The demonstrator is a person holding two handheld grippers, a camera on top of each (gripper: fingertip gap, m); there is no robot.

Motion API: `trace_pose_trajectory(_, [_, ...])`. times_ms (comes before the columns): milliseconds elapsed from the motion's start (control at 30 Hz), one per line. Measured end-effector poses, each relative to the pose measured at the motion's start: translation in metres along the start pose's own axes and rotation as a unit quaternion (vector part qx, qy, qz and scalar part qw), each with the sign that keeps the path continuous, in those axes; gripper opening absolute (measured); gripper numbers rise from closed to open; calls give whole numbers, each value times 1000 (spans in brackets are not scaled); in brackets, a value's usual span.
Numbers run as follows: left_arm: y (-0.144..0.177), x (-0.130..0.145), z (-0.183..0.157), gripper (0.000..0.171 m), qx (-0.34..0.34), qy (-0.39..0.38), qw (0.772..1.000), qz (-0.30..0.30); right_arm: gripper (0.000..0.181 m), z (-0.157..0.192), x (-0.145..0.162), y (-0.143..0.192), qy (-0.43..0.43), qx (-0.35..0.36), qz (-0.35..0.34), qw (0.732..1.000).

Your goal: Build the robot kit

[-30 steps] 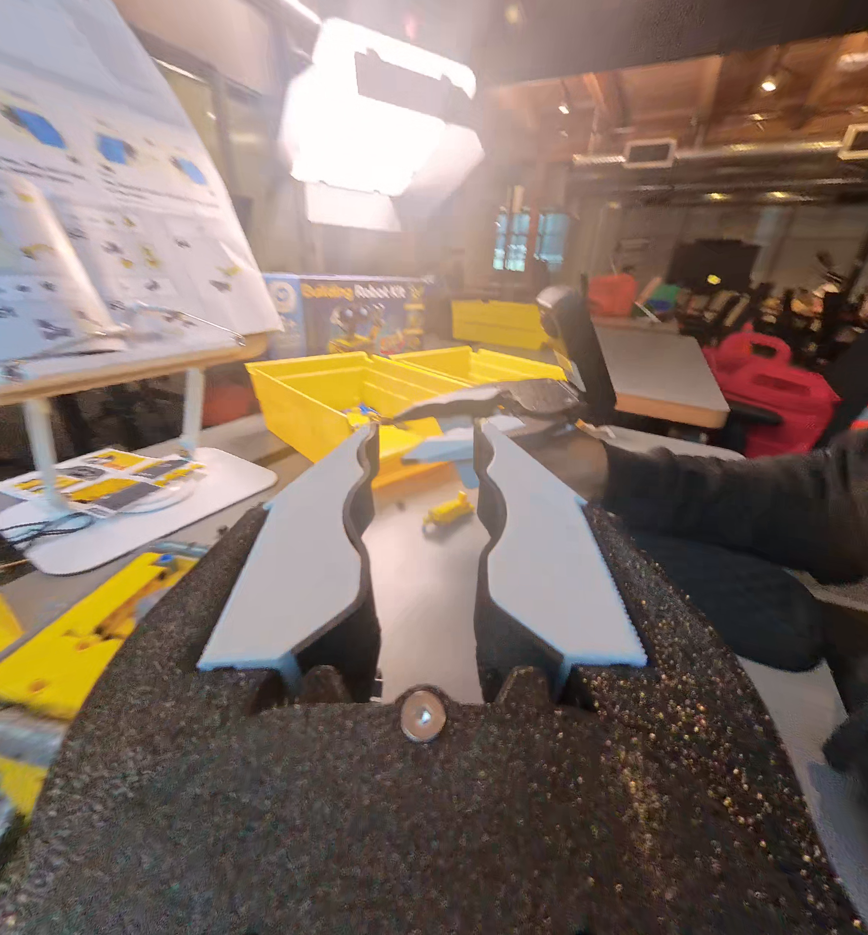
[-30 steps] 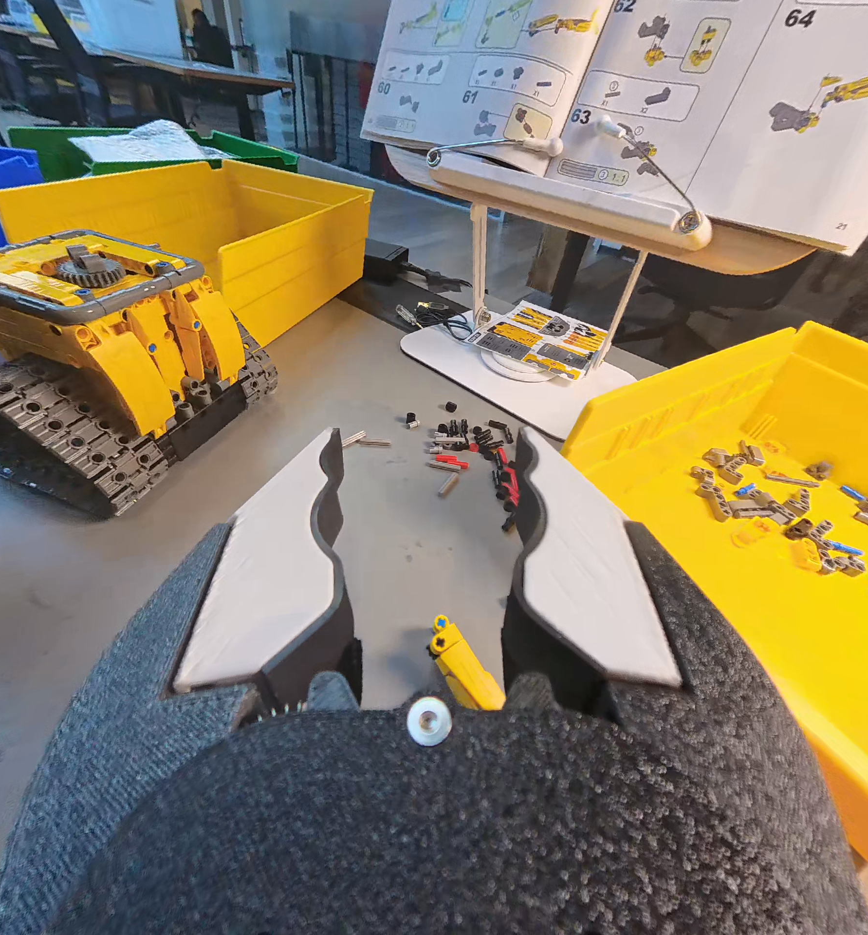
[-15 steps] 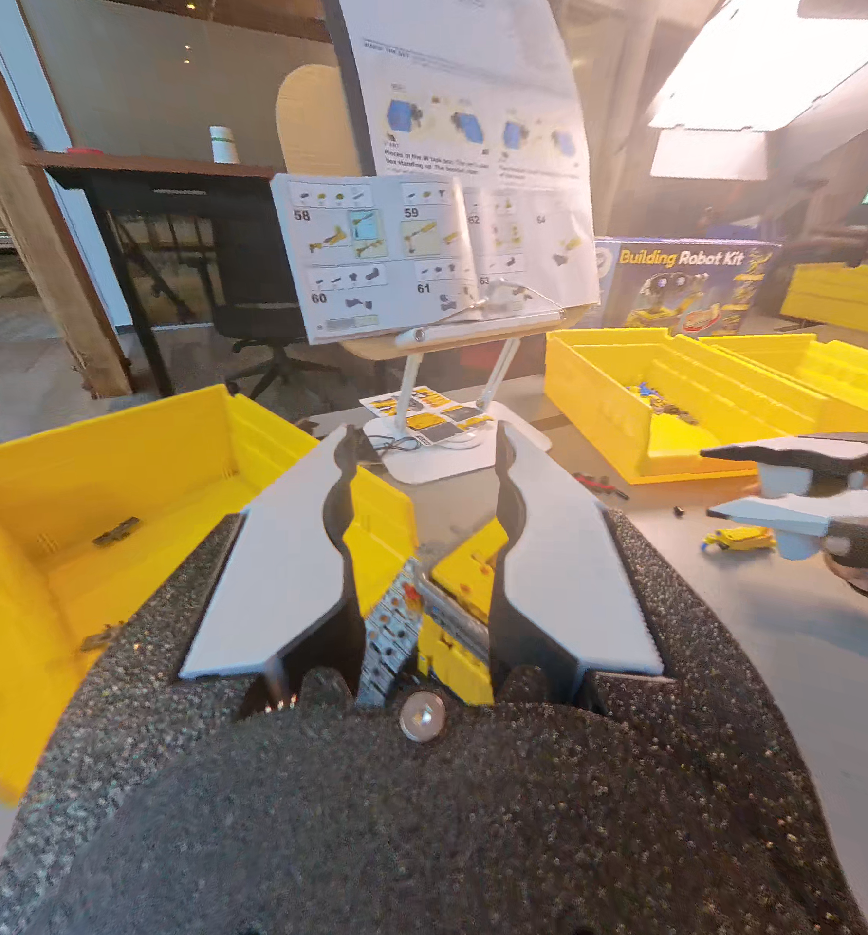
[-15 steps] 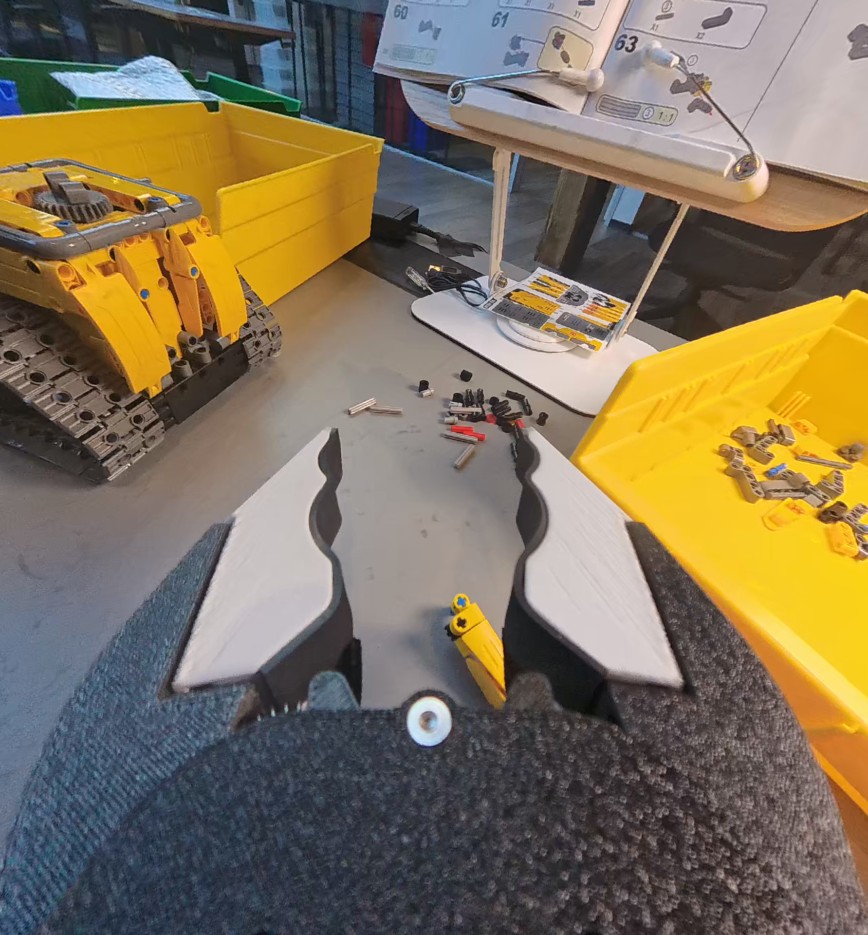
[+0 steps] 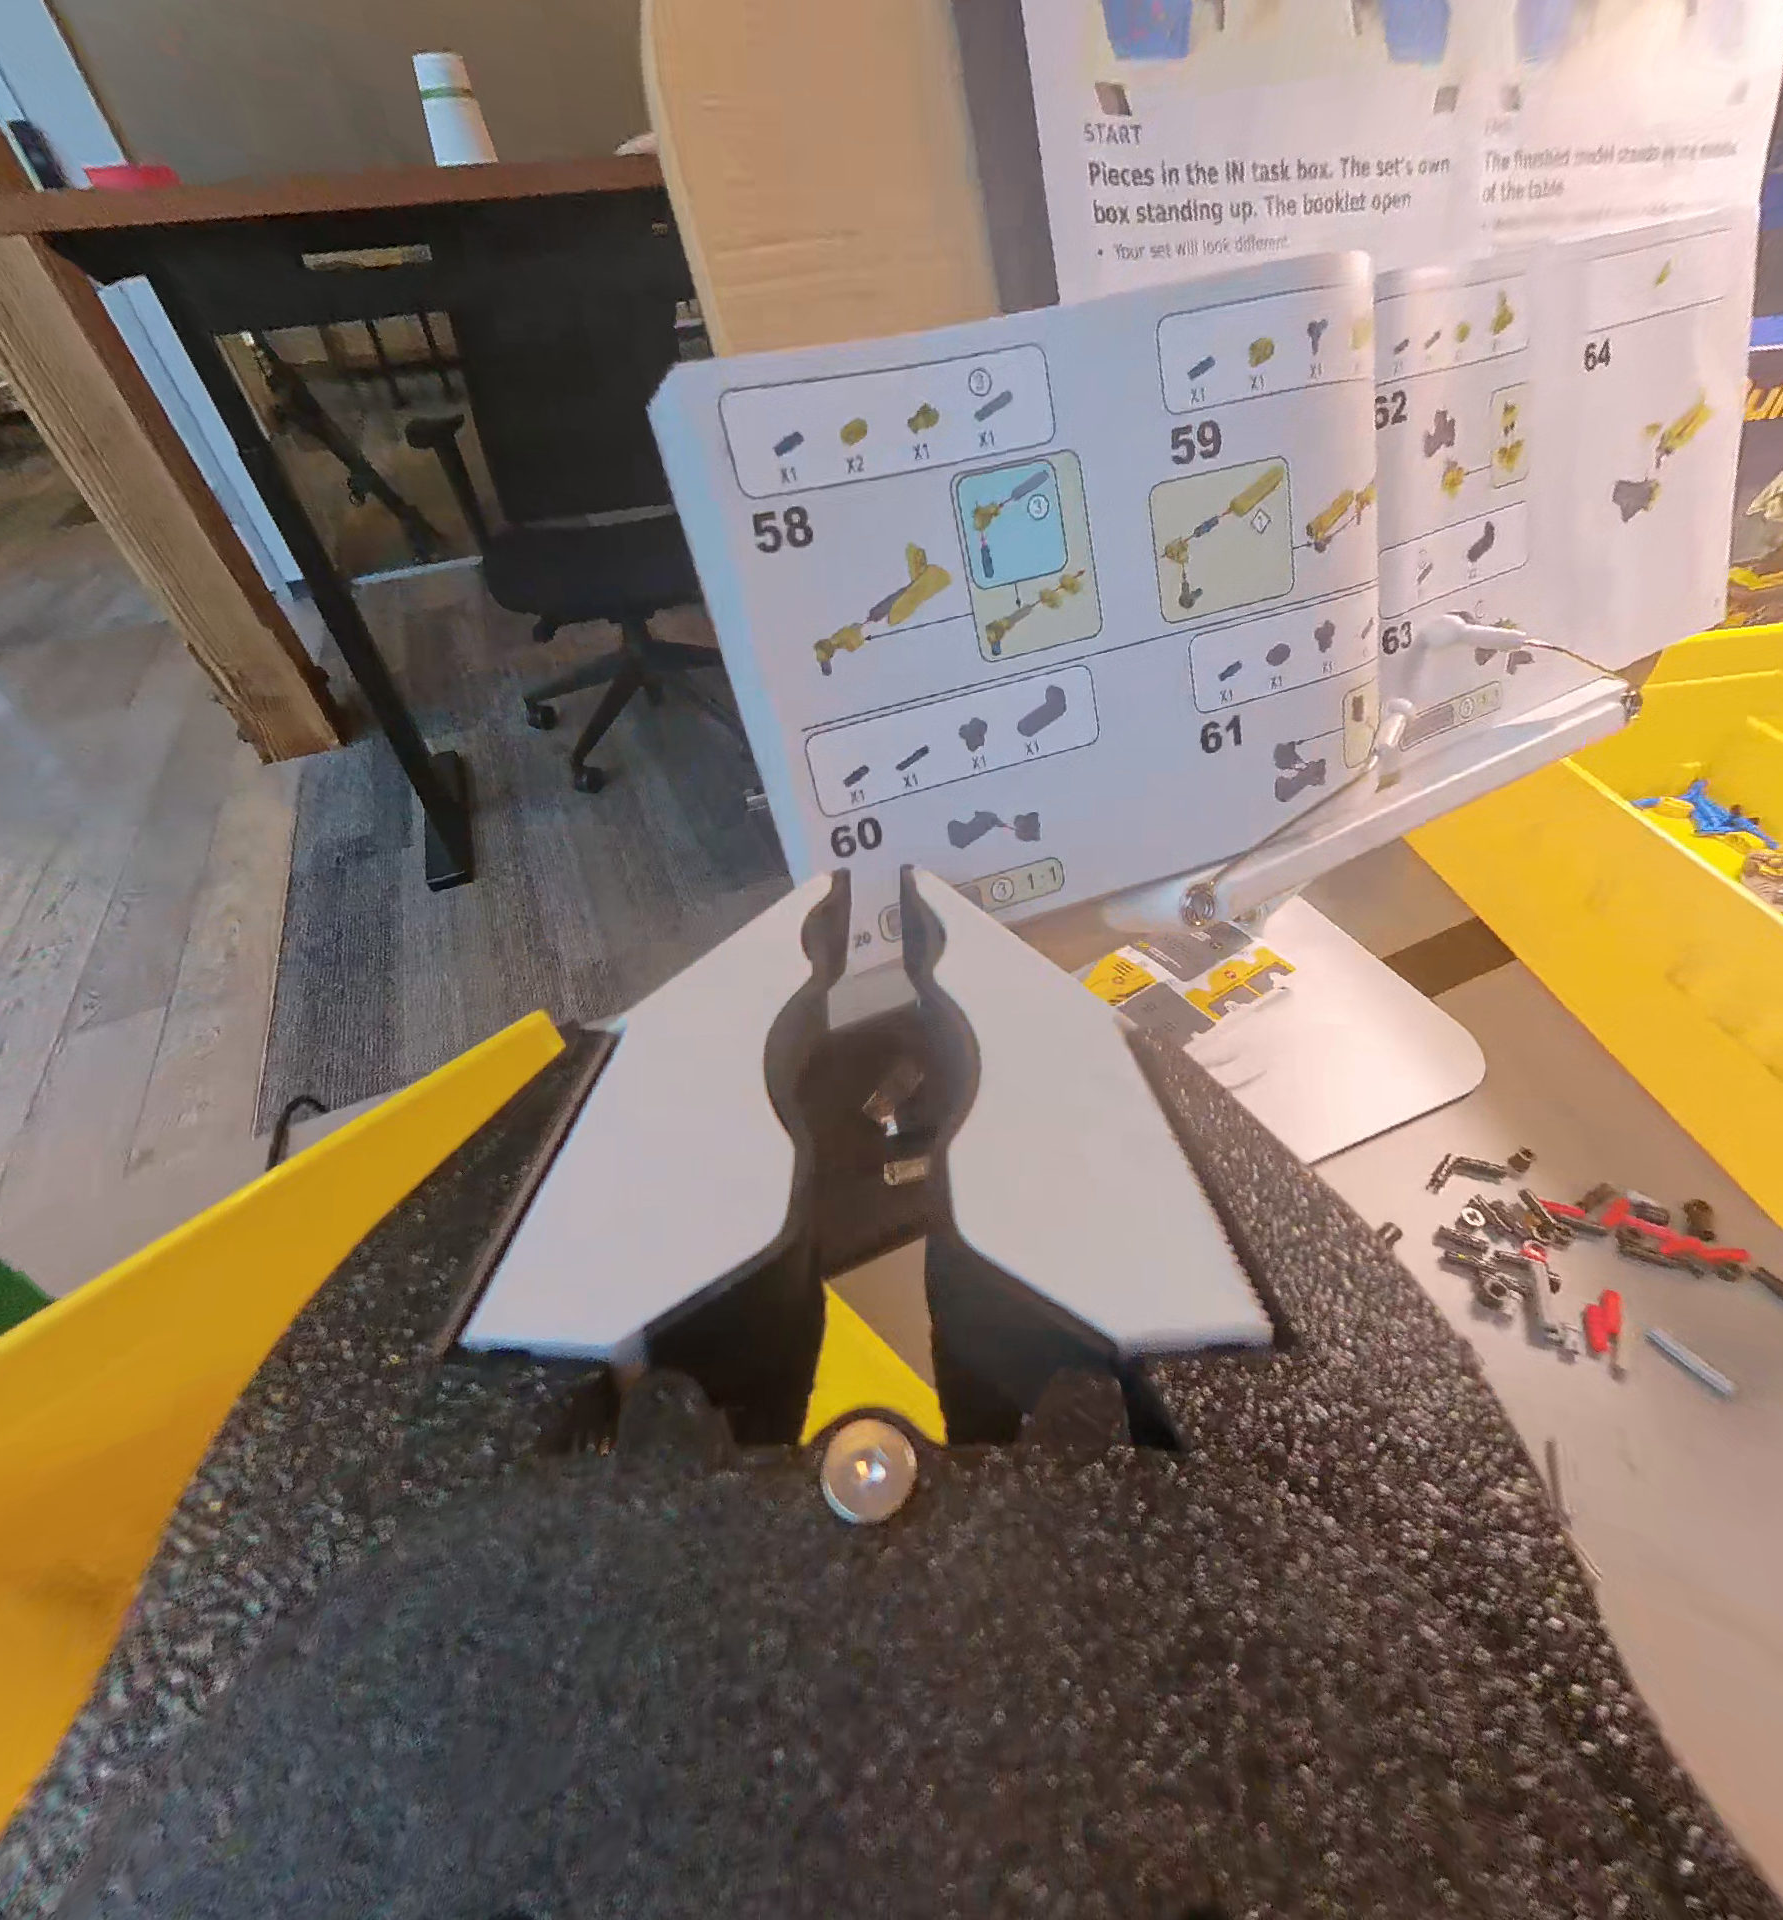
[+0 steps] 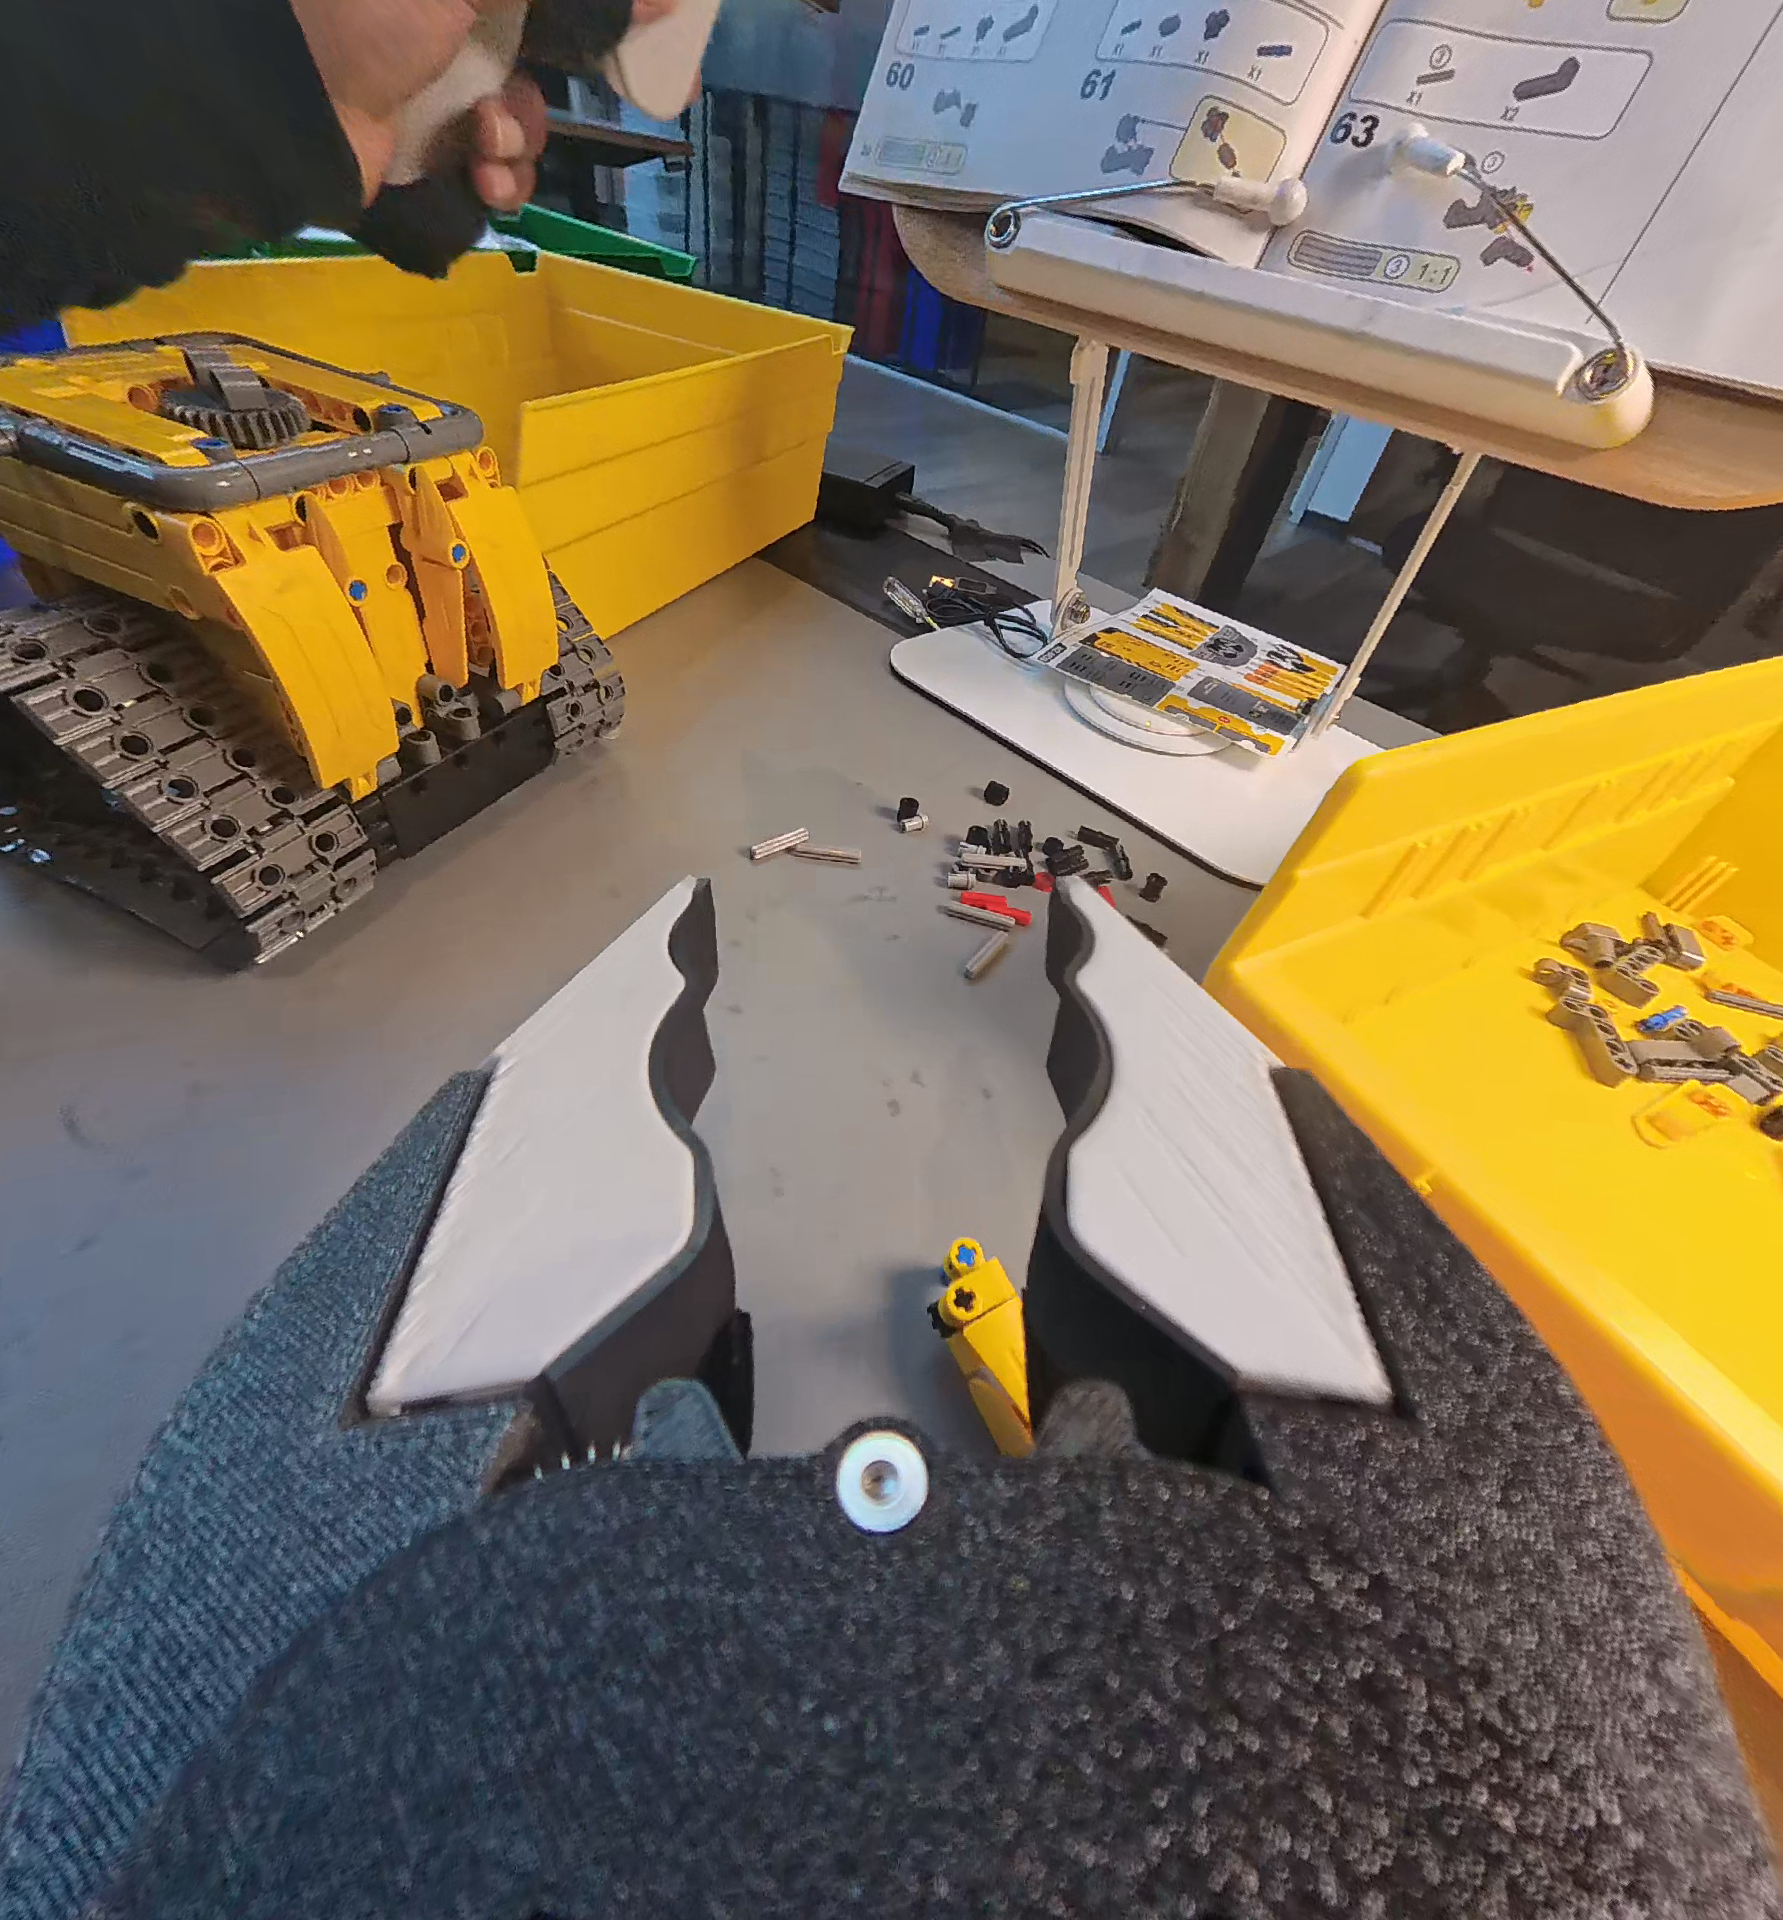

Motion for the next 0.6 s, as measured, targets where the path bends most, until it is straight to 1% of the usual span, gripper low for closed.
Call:
trace_pose_trajectory(133, [-18, 1, -1, 0, -5, -9, 1000, -24, 63, -1, 1, -1, -10, -7, 0, 1000])
trace_pose_trajectory(300, [-27, 3, -3, 0, -18, -24, 999, -42, 61, -1, 2, -2, -21, -19, -1, 1000])
trace_pose_trajectory(600, [-32, 1, -3, 0, -19, -38, 998, -44, 60, -1, 3, -3, -32, -32, 0, 999])
Point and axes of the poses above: each gripper's, where its closed fingertips meet, y back along the fingers, x out of its underside, z = x × y across the jaws, the point moved 5 cm from there along y, back along the fingers, and after that the axes turned 6 degrees about y, right-handed, at the moved point
